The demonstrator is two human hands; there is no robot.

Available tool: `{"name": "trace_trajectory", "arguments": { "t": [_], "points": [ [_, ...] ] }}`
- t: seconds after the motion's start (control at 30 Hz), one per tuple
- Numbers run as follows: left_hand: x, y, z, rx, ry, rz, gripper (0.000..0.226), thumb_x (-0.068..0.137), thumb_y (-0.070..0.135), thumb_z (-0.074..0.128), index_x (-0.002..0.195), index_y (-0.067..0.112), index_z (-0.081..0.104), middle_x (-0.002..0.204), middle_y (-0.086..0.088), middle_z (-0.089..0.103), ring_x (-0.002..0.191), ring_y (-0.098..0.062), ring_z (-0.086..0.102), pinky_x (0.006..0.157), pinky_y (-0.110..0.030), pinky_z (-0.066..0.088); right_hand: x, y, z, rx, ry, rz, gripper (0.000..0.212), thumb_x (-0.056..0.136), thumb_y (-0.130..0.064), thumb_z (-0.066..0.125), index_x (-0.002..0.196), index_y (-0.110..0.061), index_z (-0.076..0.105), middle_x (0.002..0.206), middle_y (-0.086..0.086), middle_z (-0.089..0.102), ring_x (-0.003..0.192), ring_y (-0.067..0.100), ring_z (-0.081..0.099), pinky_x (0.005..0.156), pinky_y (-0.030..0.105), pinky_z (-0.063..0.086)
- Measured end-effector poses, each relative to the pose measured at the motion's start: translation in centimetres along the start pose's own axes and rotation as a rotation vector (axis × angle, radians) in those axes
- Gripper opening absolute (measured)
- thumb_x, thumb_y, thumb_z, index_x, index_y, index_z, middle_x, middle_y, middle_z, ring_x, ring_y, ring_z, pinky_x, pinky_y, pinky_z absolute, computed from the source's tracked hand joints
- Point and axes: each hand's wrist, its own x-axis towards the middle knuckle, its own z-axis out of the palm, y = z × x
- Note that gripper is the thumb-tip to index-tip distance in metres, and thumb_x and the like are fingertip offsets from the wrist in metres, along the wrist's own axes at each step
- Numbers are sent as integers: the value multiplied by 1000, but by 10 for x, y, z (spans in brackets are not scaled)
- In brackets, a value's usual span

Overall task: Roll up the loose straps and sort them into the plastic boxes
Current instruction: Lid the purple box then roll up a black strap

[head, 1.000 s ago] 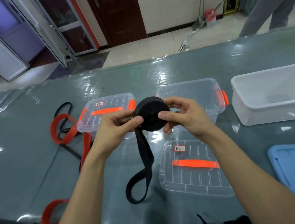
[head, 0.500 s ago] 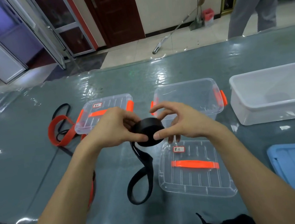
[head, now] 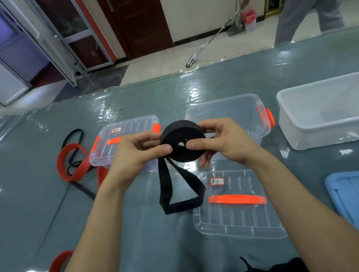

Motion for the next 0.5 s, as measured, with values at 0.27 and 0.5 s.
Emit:
{"name": "trace_trajectory", "arguments": {
  "t": [0.27, 0.5],
  "points": [
    [9, -3, 11, -67, 20, -73, 34, 73, 13, 93, 105, 23, 88, 108, -12, 84, 99, -21, 83, 86, -23, 62, 6, 10, 3, 117, 79, -11, 20, 88, -13, 87, 105, -6, 81, 101, 13, 78, 54, 36, 72, 53, 36, 61],
    [15, -4, 10, -35, 4, -62, 45, 65, 27, 98, 109, 24, 87, 110, -11, 84, 104, -23, 82, 90, -25, 62, 5, 25, 12, 261, 115, -5, 17, 87, -19, 87, 103, -15, 83, 97, 15, 79, 56, 33, 74, 55, 34, 61]
  ]
}}
